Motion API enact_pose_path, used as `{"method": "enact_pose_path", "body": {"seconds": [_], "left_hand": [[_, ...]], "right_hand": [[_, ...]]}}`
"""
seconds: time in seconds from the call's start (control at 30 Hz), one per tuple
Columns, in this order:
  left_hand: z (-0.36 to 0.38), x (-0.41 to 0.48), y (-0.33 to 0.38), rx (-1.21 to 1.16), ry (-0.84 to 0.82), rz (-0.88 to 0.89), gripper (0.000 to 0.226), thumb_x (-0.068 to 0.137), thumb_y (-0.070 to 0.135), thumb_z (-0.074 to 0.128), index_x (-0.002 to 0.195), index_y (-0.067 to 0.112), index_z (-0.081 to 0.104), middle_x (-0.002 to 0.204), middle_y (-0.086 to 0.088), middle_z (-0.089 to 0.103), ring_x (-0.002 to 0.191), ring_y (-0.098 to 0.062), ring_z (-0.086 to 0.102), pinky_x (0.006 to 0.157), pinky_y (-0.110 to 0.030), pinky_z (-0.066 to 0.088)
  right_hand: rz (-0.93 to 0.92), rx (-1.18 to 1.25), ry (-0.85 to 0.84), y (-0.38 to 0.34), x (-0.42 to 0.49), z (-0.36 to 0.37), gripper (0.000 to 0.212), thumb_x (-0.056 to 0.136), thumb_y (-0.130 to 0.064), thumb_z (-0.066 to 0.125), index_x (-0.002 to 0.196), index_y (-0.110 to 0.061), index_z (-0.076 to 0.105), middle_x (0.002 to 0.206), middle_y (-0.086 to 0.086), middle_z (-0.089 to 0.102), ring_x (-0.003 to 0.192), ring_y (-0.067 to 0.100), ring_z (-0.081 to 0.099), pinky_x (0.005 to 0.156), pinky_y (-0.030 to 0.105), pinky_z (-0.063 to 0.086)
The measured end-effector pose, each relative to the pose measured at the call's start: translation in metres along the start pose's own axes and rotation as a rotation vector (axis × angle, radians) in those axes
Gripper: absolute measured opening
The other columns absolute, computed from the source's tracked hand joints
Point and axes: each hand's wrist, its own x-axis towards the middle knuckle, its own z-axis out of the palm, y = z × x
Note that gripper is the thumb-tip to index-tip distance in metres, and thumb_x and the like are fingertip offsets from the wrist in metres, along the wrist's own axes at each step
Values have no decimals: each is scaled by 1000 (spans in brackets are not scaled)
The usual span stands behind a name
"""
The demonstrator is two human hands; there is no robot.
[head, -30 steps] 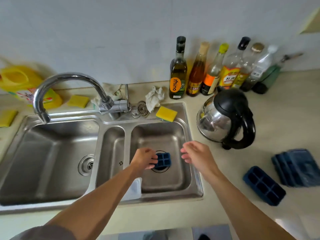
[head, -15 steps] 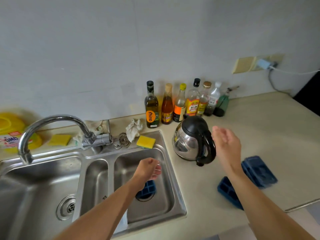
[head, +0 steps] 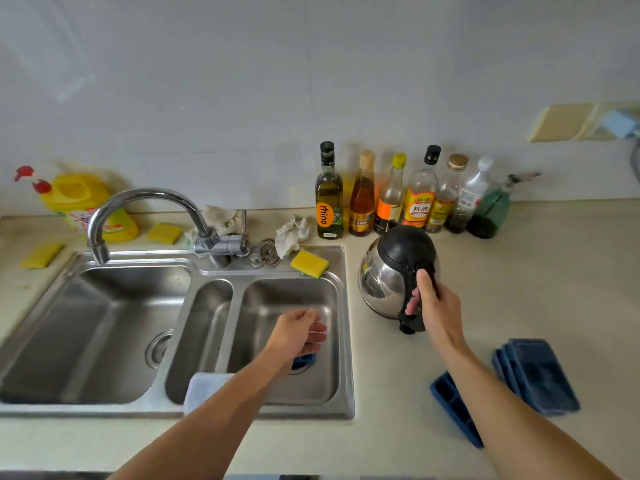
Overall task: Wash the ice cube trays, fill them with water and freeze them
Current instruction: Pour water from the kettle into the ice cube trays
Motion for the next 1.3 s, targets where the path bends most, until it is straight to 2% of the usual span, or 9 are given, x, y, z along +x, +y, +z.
{"method": "enact_pose_path", "body": {"seconds": [0.17, 0.27, 0.53, 0.7, 0.9, 1.0, 1.1, 1.2, 1.3], "left_hand": [[-6, -18, -22, -96, 49, -9, 22, 106, 19, 51, 101, 3, 65, 85, -13, 68, 66, -20, 65, 59, -29, 57], [-11, -22, -29, -104, 57, 10, 20, 105, 15, 50, 99, 3, 65, 83, -14, 65, 64, -20, 62, 54, -25, 55], [-29, -1, -50, -19, -51, 1, 24, 104, 22, 52, 98, 6, 70, 83, -8, 73, 71, -21, 69, 73, -36, 58], [-37, 9, -62, 76, -140, 13, 24, 103, 27, 54, 93, 13, 70, 84, -4, 74, 75, -18, 70, 67, -33, 54], [-42, 8, -77, 142, -212, 115, 20, 101, 29, 55, 96, 16, 69, 82, 2, 60, 77, -12, 55, 74, -31, 50], [-47, 3, -82, 60, -187, 116, 30, 102, 29, 54, 118, 5, 65, 96, 1, 64, 89, -12, 58, 83, -33, 52], [-50, -6, -84, -46, -181, 87, 26, 104, 29, 52, 119, 17, 69, 115, -5, 70, 110, -21, 64, 101, -42, 53], [-54, -21, -91, -142, -216, 70, 29, 105, 31, 49, 96, 22, 75, 110, -9, 75, 112, -27, 68, 97, -42, 55], [-57, -31, -100, -189, -196, 32, 28, 107, 32, 47, 104, 20, 73, 113, -8, 73, 110, -26, 67, 85, -36, 57]], "right_hand": [[-16, 60, -20, 3, 0, 1, 60, 101, -51, 54, 62, -6, 57, 47, 4, 54, 42, 12, 52, 46, 15, 46], [4, 60, -5, 2, -7, 6, 63, 101, -52, 54, 58, -7, 55, 48, 9, 52, 41, 15, 51, 45, 16, 46], [27, 76, 50, 1, -56, 23, 63, 100, -52, 55, 59, -4, 55, 46, 10, 50, 39, 16, 48, 43, 19, 48], [50, 34, 74, -8, -100, 27, 66, 99, -55, 55, 58, -3, 54, 47, 13, 49, 40, 17, 47, 43, 20, 45], [44, -1, 49, -16, -150, 25, 62, 98, -54, 57, 58, -7, 57, 46, 11, 51, 41, 21, 48, 43, 24, 45], [23, -41, 12, -23, -169, 23, 61, 97, -55, 57, 53, -13, 59, 45, 9, 53, 41, 22, 50, 46, 25, 47], [23, -87, -42, -34, -178, 24, 60, 97, -54, 59, 48, -19, 58, 44, 5, 53, 41, 21, 50, 46, 26, 46], [45, -119, -105, -45, -185, 28, 58, 95, -55, 61, 49, -18, 59, 45, 2, 53, 40, 18, 49, 43, 25, 43], [37, -154, -153, -52, -187, 32, 57, 95, -52, 61, 53, -13, 60, 45, 5, 54, 40, 18, 49, 44, 26, 44]]}}
